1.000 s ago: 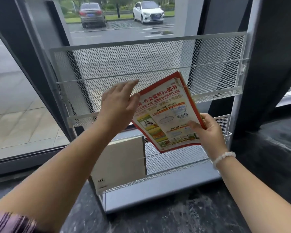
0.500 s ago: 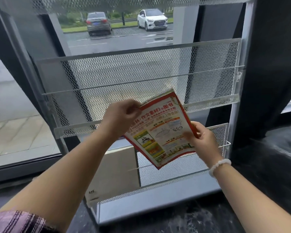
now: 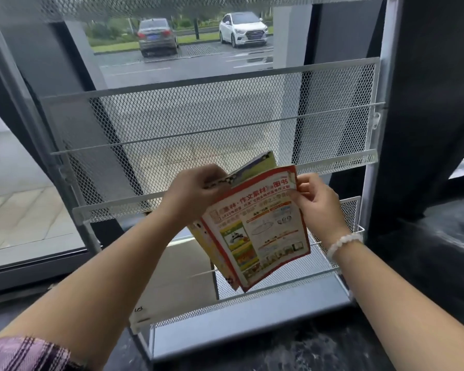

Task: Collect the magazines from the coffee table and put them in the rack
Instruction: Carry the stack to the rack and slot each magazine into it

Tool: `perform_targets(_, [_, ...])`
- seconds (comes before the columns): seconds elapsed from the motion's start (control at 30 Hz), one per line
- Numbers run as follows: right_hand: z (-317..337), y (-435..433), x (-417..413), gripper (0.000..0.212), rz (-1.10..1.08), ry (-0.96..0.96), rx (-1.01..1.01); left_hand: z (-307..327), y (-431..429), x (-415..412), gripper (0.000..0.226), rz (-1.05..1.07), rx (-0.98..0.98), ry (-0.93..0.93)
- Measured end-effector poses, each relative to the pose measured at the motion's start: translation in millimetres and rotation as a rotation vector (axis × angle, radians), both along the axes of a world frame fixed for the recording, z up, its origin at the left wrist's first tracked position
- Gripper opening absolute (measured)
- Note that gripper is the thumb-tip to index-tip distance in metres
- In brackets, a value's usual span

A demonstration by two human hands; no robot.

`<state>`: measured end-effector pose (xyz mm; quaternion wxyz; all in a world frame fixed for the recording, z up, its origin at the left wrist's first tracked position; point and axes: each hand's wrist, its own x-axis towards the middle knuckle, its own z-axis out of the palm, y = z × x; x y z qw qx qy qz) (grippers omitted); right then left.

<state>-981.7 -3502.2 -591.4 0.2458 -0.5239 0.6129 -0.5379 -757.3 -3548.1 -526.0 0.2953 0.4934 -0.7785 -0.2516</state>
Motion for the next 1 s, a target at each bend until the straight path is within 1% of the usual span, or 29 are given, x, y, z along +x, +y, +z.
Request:
perform_targets(0.13, [-2.3, 0.5, -33.7, 0.011, -0.152, -0.072, -0.005, -3.2, -9.8, 5.0, 0.004, 0.065, -0.064, 0.056])
perform_targets(0.2, [-3.6, -0.7, -56.1, 0.006, -0.231, -0.067, -0.015, -5.2, -10.9, 5.6, 0.006, 0.087, -0.080, 0.051])
perform_targets(0.3, [-0.6, -4.2, -83.1, 0.019, -0.354, -0.052, -0.056, -7.0, -12.0, 0.9, 0.004, 0.106, -0.123, 0.036])
perform_targets(0.37, [4.6, -7.2, -94.8, 0.018, -0.409, -0.041, -0.101, -7.3, -13.5, -1.0, 0.008, 0.104, -0.157, 0.016])
perform_targets(0.4, [6.8, -8.2, -102.1, 0.014, -0.426, -0.036, -0.121, -8.3, -14.5, -4.1, 0.010, 0.095, -0.182, -0.004])
perform_targets(0.47, [11.3, -12.7, -110.4, 0.010, -0.445, -0.048, -0.147, -8.5, -15.0, -4.4, 0.014, 0.092, -0.260, -0.058])
perform_targets(0.6, [21.0, -19.9, -122.6, 0.012, -0.463, -0.086, -0.215, -9.0, -17.6, -5.7, 0.025, 0.055, -0.498, -0.217])
perform_targets(0.67, [23.9, -21.7, -124.8, 0.012, -0.458, -0.081, -0.234, -11.0, -19.9, -5.3, 0.027, 0.039, -0.571, -0.254])
perform_targets(0.8, [9.4, -21.9, -126.5, 0.011, -0.423, -0.055, -0.201, -15.6, -22.0, -4.1, 0.021, 0.015, -0.598, -0.242])
perform_targets(0.9, [-2.0, -22.7, -126.7, 0.011, -0.383, -0.034, -0.167, -15.7, -20.3, -3.6, 0.012, 0.029, -0.617, -0.330])
perform_targets(1.0, [-3.7, -26.6, -127.3, 0.010, -0.360, -0.025, -0.145, -17.2, -19.0, -3.9, 0.011, 0.041, -0.626, -0.396])
